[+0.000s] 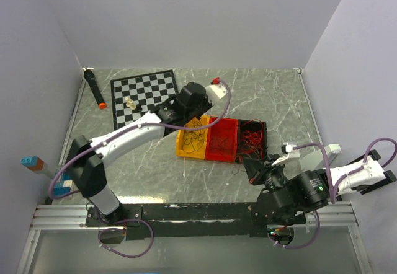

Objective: Untangle the cables

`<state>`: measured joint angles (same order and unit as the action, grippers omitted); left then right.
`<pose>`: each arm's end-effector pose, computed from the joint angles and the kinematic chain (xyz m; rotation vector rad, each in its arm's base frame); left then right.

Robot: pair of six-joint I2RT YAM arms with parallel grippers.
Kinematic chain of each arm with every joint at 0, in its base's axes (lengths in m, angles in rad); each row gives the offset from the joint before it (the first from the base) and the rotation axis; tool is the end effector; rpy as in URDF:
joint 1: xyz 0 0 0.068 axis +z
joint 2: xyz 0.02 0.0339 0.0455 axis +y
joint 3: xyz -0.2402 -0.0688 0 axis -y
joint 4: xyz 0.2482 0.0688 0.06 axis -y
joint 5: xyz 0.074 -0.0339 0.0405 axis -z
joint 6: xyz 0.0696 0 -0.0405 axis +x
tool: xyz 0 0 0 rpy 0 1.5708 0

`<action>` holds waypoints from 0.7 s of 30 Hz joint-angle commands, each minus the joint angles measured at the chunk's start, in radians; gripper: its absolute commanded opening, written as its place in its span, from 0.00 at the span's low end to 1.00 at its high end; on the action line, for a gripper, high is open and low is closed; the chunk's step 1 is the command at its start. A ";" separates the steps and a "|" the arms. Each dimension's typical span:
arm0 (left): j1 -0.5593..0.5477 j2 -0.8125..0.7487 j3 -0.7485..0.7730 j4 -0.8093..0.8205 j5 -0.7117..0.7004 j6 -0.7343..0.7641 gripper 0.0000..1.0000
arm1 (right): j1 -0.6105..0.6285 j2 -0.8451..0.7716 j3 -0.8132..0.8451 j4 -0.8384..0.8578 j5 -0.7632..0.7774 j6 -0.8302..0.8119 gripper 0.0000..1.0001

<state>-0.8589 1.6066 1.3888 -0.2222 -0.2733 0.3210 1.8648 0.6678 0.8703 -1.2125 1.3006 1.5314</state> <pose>0.2830 -0.2993 0.2984 0.9611 1.7472 -0.0716 0.0318 0.1263 0.2925 0.0907 1.8518 0.6922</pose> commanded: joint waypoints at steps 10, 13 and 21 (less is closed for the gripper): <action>0.074 0.107 0.001 -0.206 0.186 -0.177 0.05 | -0.331 -0.116 -0.114 0.830 -0.216 -0.967 0.00; 0.073 0.104 -0.031 -0.198 0.190 -0.189 0.05 | -0.416 -0.062 -0.073 0.841 -0.288 -1.010 0.00; 0.081 0.125 -0.056 -0.163 0.192 -0.186 0.32 | -0.755 0.071 0.007 0.903 -0.628 -1.071 0.00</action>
<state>-0.7841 1.7264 1.3334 -0.4255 -0.0986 0.1497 1.2228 0.6930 0.8124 -0.3992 0.8745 0.5423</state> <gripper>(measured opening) 0.247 0.010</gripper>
